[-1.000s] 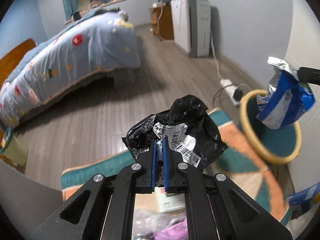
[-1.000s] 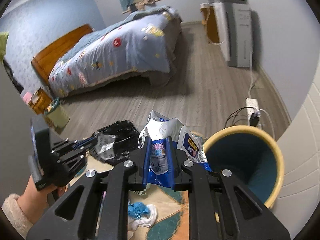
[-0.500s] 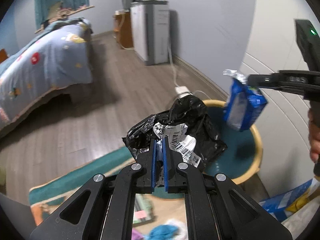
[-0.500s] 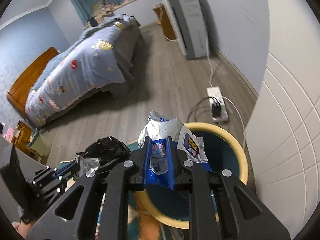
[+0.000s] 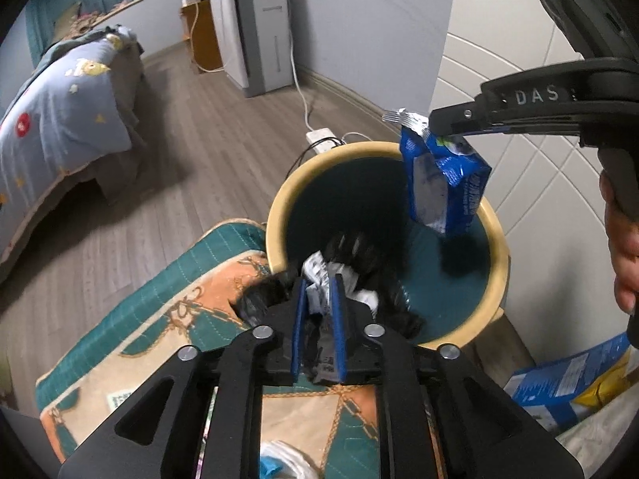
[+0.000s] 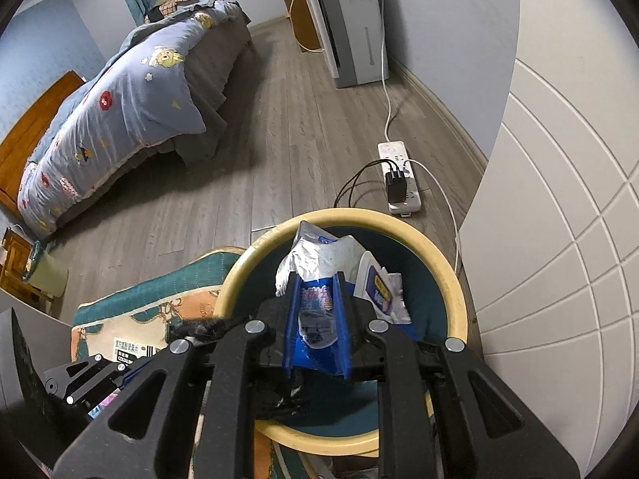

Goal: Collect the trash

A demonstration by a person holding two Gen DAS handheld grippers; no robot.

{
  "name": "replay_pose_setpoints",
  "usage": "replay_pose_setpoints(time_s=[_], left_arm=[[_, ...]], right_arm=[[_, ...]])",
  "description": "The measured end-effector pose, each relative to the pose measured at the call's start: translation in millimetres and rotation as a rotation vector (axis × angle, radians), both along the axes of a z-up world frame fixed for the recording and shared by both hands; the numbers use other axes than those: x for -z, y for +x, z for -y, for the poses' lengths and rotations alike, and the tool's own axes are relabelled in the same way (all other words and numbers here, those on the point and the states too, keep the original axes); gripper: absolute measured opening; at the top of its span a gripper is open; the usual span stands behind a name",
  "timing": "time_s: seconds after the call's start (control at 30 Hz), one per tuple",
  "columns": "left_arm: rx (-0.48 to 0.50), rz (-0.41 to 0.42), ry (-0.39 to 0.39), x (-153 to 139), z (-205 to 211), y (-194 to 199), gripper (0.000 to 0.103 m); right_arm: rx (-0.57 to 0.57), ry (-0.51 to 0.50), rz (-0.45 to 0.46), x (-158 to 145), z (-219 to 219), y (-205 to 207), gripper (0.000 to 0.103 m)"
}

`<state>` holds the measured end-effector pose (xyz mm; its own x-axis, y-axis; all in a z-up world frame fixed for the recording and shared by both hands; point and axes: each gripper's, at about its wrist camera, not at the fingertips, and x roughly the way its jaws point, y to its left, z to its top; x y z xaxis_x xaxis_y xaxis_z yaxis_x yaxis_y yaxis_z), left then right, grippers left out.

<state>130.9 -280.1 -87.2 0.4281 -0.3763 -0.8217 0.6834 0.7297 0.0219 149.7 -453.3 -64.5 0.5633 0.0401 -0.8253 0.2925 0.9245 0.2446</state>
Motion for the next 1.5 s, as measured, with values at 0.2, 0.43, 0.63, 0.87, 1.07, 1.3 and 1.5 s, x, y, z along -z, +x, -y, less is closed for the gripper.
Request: replay_pose_setpoints(time_s=[0.2, 0.43, 0.63, 0.87, 1.07, 1.3, 1.5], left_arm=[[-0.003, 0.022, -0.031, -7, -4, -2, 0.047], [-0.021, 0.051, -0.029, -11, -9, -2, 0.079], [-0.080, 0.115, -0.032, -26, -25, 2, 0.092], [-0.171, 0.148, -0.074, -57, -73, 4, 0.095], [-0.282, 0.179, -0.110, -89, -135, -5, 0.096], [-0.394, 0.262, -0.047, -107, -204, -37, 0.097], [-0.476, 0.224, -0.035, -103, -251, -66, 0.097]], right_arm=[[0.004, -0.011, 0.001, -2, -1, -1, 0.020], [0.008, -0.036, 0.012, -4, -4, -1, 0.058], [0.006, -0.092, 0.031, -12, -12, -2, 0.096], [-0.008, -0.155, 0.013, -17, -32, -3, 0.097], [-0.069, -0.209, 0.033, -36, -66, -10, 0.097], [-0.156, -0.225, 0.067, -51, -116, -25, 0.097], [-0.217, -0.160, 0.035, -45, -160, -40, 0.097]])
